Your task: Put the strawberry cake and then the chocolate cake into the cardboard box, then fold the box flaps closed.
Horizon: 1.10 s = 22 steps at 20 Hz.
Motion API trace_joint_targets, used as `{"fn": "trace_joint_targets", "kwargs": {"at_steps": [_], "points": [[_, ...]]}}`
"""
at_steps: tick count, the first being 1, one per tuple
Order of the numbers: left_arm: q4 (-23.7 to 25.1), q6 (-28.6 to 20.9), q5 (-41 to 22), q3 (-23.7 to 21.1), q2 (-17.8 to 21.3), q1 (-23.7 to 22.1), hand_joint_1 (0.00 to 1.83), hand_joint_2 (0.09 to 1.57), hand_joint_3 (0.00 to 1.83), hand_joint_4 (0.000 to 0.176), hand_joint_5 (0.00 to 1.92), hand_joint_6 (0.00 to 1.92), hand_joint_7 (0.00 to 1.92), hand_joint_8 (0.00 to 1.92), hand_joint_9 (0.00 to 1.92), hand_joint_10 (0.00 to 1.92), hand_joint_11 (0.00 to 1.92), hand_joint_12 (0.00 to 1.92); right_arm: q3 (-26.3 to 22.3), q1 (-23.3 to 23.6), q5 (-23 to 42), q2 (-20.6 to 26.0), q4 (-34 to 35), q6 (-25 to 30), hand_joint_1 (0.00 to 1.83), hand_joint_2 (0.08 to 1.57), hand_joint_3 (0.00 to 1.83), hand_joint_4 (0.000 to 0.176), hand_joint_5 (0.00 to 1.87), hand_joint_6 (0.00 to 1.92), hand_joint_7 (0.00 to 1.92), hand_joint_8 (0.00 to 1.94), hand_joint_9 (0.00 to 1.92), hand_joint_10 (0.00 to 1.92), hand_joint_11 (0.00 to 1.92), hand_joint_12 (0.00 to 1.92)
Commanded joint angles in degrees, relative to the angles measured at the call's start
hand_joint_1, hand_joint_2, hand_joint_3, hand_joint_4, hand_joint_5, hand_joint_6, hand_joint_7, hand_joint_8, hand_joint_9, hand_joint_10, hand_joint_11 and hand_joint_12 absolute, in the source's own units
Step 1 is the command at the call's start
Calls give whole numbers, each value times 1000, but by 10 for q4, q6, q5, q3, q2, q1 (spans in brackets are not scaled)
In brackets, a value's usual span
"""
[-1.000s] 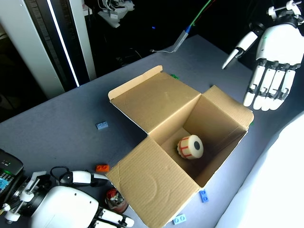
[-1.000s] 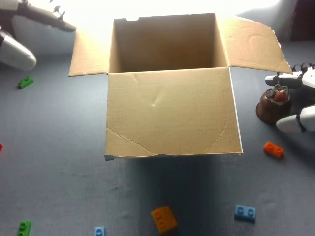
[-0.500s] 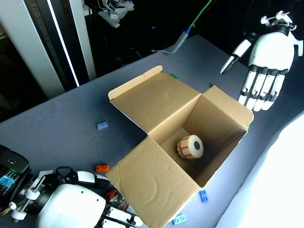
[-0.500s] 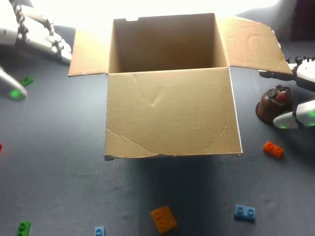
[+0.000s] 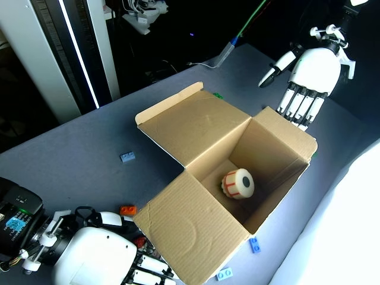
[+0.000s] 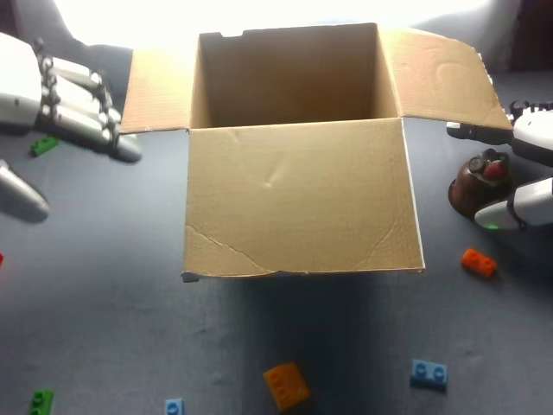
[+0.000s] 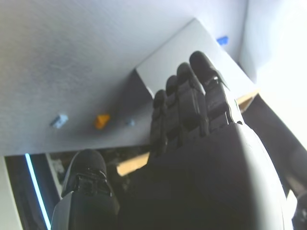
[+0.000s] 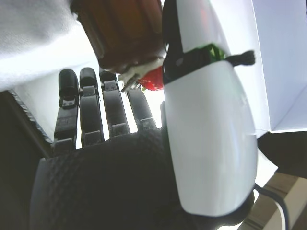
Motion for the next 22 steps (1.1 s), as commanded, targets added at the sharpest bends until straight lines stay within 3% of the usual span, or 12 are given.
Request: {"fn": "trace_joint_targets", "kwargs": {"at_steps": [1,3,4,5,6,7,8,13,15,18,21,22], "points": [[-42,2,-6,2,7,-1,0,1191,0,0,177,5,222,4,253,5,0,802,3,5,61,7,6,1,930,1024,1,0,176,34,185,2,176,14,0,649],[-44,2,-6,-2,7,0,0,1180,0,0,178,5,220,2,253,5,0,801,3,5,61,7,6,-1,1020,1028,1,0,275,66,288,32,258,48,0,848],[-47,2,-6,-2,7,0,0,1179,0,3,169,1,208,1,244,1,0,785,3,5,61,8,6,-1,1109,1040,1,0,376,119,492,74,420,284,0,1162],[-51,2,-6,-2,7,0,0,1170,0,5,171,1,211,2,249,2,0,796,3,5,61,8,6,-2,1192,1035,0,0,511,365,642,288,500,761,54,1550],[-51,2,-6,-2,7,0,0,1166,0,3,173,1,217,3,254,3,0,815,3,5,61,8,6,-2,1185,1170,9,0,709,1030,801,1138,541,1283,207,1847],[-52,2,-6,-3,7,0,0,1170,0,4,173,1,219,3,255,3,0,821,3,5,62,8,6,-2,1197,1190,2,0,839,1035,801,1382,541,1502,274,1906],[-52,2,-6,-4,7,0,0,1170,0,3,177,2,223,4,257,3,0,823,3,5,62,8,6,-2,1319,1176,0,0,974,887,866,1249,619,1598,329,1918],[-53,2,-2,-7,7,0,0,1184,4,4,173,0,229,3,268,5,0,849,0,9,54,26,6,10,1350,1168,1,0,990,883,884,1205,667,1600,314,1921],[-53,2,3,-11,7,1,0,1187,4,4,171,0,234,4,271,5,0,852,-21,15,54,54,6,16,1353,1161,0,0,1011,843,898,1180,681,1586,322,1921],[-53,3,5,-14,7,3,0,1195,4,8,178,4,238,3,273,4,0,854,-82,40,41,118,6,7,1223,1141,1,0,1017,871,856,1313,586,1582,330,1921],[-53,6,9,-14,7,6,0,1202,5,9,181,3,244,4,284,6,0,866,-119,65,25,160,6,5,1218,1146,2,0,994,912,856,1315,601,1575,372,1921],[-53,7,11,-13,7,6,0,1199,4,7,177,2,244,3,285,6,0,867,-130,74,24,173,6,1,1320,1170,4,0,957,945,859,1254,658,1597,355,1921]]}}
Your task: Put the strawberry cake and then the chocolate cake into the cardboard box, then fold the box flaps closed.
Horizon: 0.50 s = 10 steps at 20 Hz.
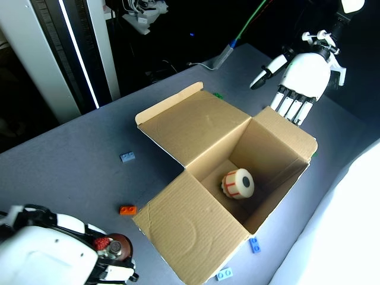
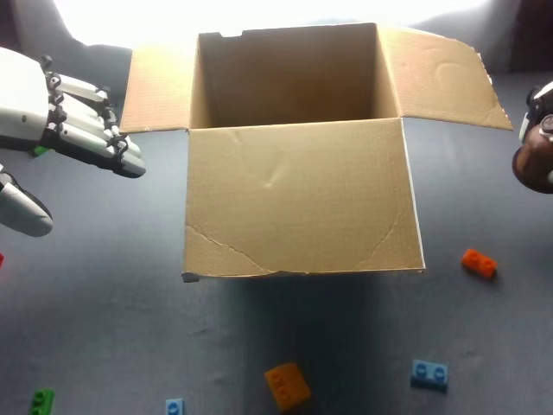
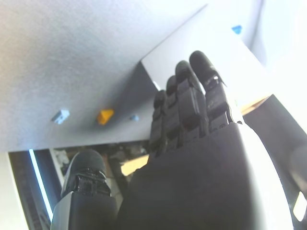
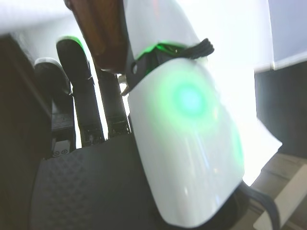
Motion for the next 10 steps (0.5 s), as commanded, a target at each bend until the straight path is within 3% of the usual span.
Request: {"fn": "trace_joint_targets", "kwargs": {"at_steps": [1,2,5,7,9,10], "points": [[-49,5,-2,3,6,-3,0,1199,2,0,188,4,250,4,289,6,0,877,-4,16,58,19,6,-6,1233,1157,3,0,966,953,856,1304,618,1586,342,1921],[-51,7,0,6,6,-5,0,1196,1,0,191,5,248,3,288,5,0,880,-12,36,55,31,6,-8,1326,1166,8,0,966,910,871,1245,665,1602,340,1921],[-51,7,4,4,5,-8,0,1194,0,0,186,2,248,2,286,3,0,879,-22,81,46,48,6,-8,1359,1159,0,0,999,796,898,1201,708,1592,336,1921],[-51,7,4,4,5,-8,0,1194,0,0,190,2,246,1,285,2,0,886,-22,100,47,50,6,-8,1348,1193,6,0,877,1036,832,1284,652,1605,318,1921],[-53,14,4,4,4,-8,0,1192,0,0,186,0,238,0,278,0,0,871,-22,120,46,48,-5,-9,1345,1204,2,0,861,1066,809,1315,642,1616,309,1921],[-55,15,4,5,3,-8,0,1186,0,0,192,3,244,3,281,2,0,871,-22,132,49,42,-43,-9,1344,1207,1,0,857,1055,803,1327,640,1630,330,1921]]}}
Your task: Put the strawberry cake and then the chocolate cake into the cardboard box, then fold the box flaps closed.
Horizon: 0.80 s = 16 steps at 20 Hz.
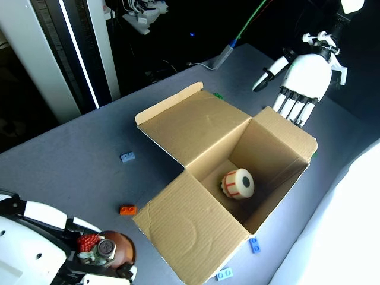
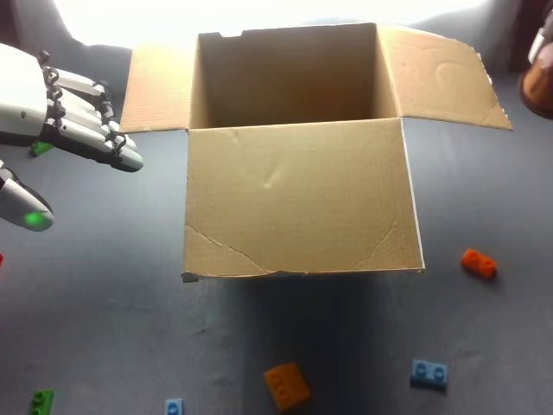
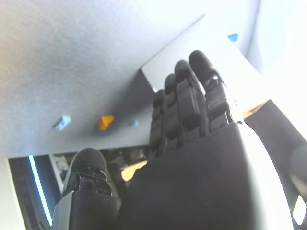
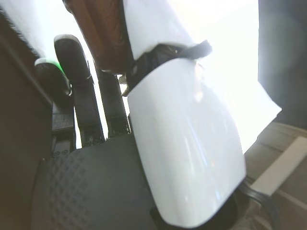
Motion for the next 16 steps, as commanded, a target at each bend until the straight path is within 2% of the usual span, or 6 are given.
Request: {"fn": "trace_joint_targets", "kwargs": {"at_steps": [1,4,6,9,14,16], "points": [[-52,2,-6,2,3,-7,0,1181,0,0,191,3,249,5,283,3,0,871,1,13,76,2,-20,1,1345,1194,0,0,911,974,832,1295,660,1634,341,1921],[-55,2,-6,2,3,-7,0,1181,0,0,210,6,260,4,288,2,0,877,2,28,82,-22,-37,-19,1223,1157,0,0,985,922,839,1344,593,1606,339,1921],[-57,2,-6,3,3,-7,0,1186,0,0,200,0,236,1,262,1,0,809,2,51,86,-44,-37,-61,1320,1174,9,0,938,956,862,1282,643,1623,355,1921],[-57,2,-6,2,3,-7,0,1198,4,6,194,8,234,6,250,4,0,805,4,71,120,-74,-37,-125,1199,1178,6,0,911,1040,813,1387,566,1623,378,1921],[-57,2,-6,2,3,-7,0,1187,0,0,205,5,244,4,257,5,0,845,14,86,125,-136,-38,-142,1191,1186,2,0,886,1073,815,1382,574,1568,384,1921],[-58,2,-6,2,3,-7,0,1185,0,0,210,4,251,4,277,10,0,840,32,86,127,-166,-48,-144,1203,1171,0,0,940,997,828,1361,593,1583,377,1921]]}}
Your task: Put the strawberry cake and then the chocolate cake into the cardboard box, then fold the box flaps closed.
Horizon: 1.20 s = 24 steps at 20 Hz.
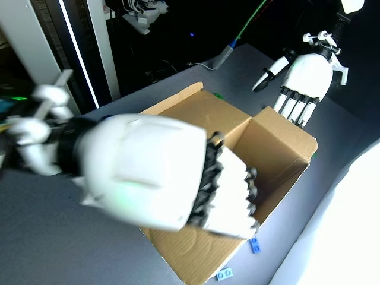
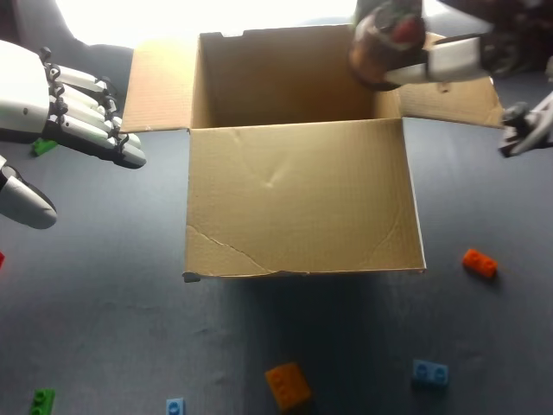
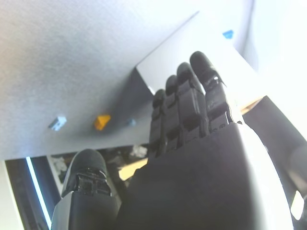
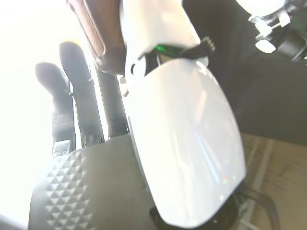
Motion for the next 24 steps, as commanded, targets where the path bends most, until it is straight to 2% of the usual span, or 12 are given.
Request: {"fn": "trace_joint_targets", "kwargs": {"at_steps": [1,7,11,14,15,16,18,20,21,22,23,24], "points": [[-48,1,-7,2,3,-7,0,1191,2,0,207,3,253,5,286,13,0,840,10,10,75,2,5,-2,1202,1169,0,0,937,1001,837,1344,594,1575,365,1921],[-48,1,-5,0,3,-7,0,1202,4,0,206,0,243,1,267,0,0,850,47,8,72,-51,0,-1,1190,1186,0,0,883,1079,824,1364,596,1527,341,1921],[-48,1,-4,0,3,-7,0,1181,0,0,202,3,263,8,277,9,0,836,48,7,70,-63,-44,27,1195,1192,2,0,893,1040,789,1433,545,1544,321,1921],[-48,1,-3,-1,3,-7,0,1181,0,1,178,0,237,2,264,2,0,842,48,0,55,-67,-61,37,1214,1160,0,0,963,921,850,1345,568,1507,327,1921],[-48,1,-3,-1,3,-7,0,1173,0,3,184,3,241,4,268,3,0,849,48,-4,50,-69,-68,37,1211,1162,0,0,935,958,864,1330,566,1481,324,1921],[-48,1,-2,-1,3,-7,0,1163,0,8,177,0,237,2,269,3,0,852,48,-5,46,-70,-71,38,1186,1189,8,0,836,1119,842,1342,545,1472,329,1921],[-48,1,-2,-1,3,-7,0,1165,0,0,190,4,256,6,288,8,0,901,48,-13,33,-73,-87,49,1047,1090,0,0,424,727,565,632,442,1194,158,1854],[-48,1,-1,-2,3,-7,0,1156,0,0,209,11,254,4,287,6,0,900,48,-19,32,-75,-90,49,881,1056,0,0,327,383,507,200,364,786,16,1645],[-48,1,-1,-2,3,-7,0,1152,0,0,214,9,250,2,284,3,0,886,48,-19,30,-75,-91,49,799,1044,0,0,303,244,458,88,318,649,2,1538],[-48,1,0,-2,3,-7,0,1137,0,0,216,7,252,3,282,3,0,882,48,-16,30,-75,-90,48,686,971,0,0,137,76,281,6,143,470,0,1259],[-48,1,0,-2,3,-7,0,1137,0,0,216,7,252,3,282,3,0,882,48,-14,30,-74,-90,48,686,971,0,0,137,76,281,6,143,470,0,1259],[-48,1,0,-2,3,-7,0,1143,0,0,217,7,254,4,286,4,0,880,47,-10,27,-71,-90,49,680,944,0,0,75,38,198,4,72,421,0,1098]]}}
